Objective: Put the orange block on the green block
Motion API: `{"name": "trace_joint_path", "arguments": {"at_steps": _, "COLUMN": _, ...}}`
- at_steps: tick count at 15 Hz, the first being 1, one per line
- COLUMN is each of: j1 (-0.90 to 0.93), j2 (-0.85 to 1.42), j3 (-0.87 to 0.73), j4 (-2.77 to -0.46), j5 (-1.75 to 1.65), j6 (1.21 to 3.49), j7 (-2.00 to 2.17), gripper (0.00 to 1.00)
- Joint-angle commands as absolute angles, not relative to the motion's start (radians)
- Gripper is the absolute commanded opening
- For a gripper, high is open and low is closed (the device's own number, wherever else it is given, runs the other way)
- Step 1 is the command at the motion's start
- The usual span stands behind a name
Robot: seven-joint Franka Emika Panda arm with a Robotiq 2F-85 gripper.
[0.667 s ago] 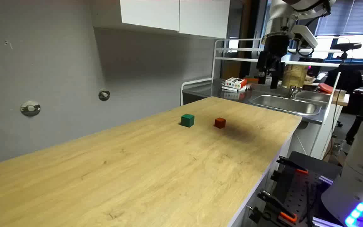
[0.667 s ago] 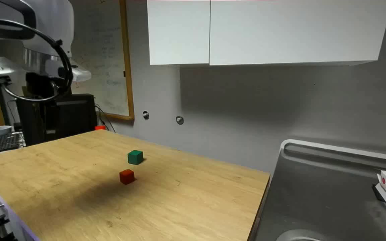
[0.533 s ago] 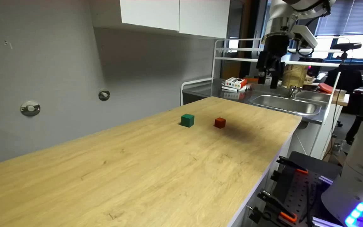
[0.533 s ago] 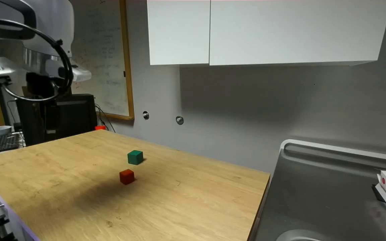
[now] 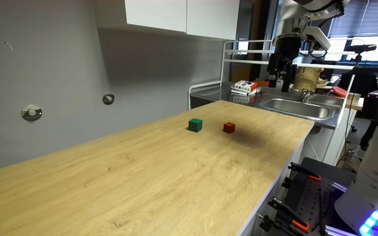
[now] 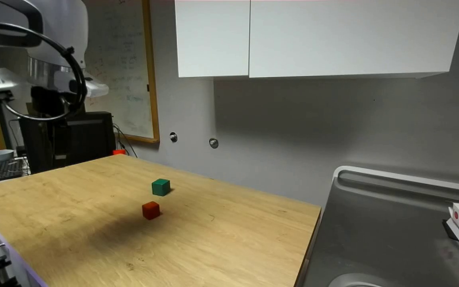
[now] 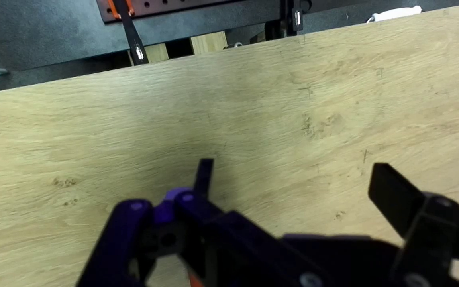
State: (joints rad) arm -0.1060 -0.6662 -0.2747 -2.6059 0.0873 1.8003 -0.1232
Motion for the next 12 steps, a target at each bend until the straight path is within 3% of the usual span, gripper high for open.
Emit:
{"name": "trace_joint_path", "arguments": {"at_steps": 1, "j1": -0.144, "j2": -0.617, "j3": -0.231, "j4": -2.588, "j5": 0.09, "j6": 1.833, "j7": -0.08, "gripper": 1.0}}
{"name": "trace_joint_path", "arguments": {"at_steps": 12, "j1": -0.131, "j2": -0.168, "j3": -0.102, "j4": -2.394, "j5": 0.074, "j6": 2.155, "j7": 0.184, "gripper": 1.0}}
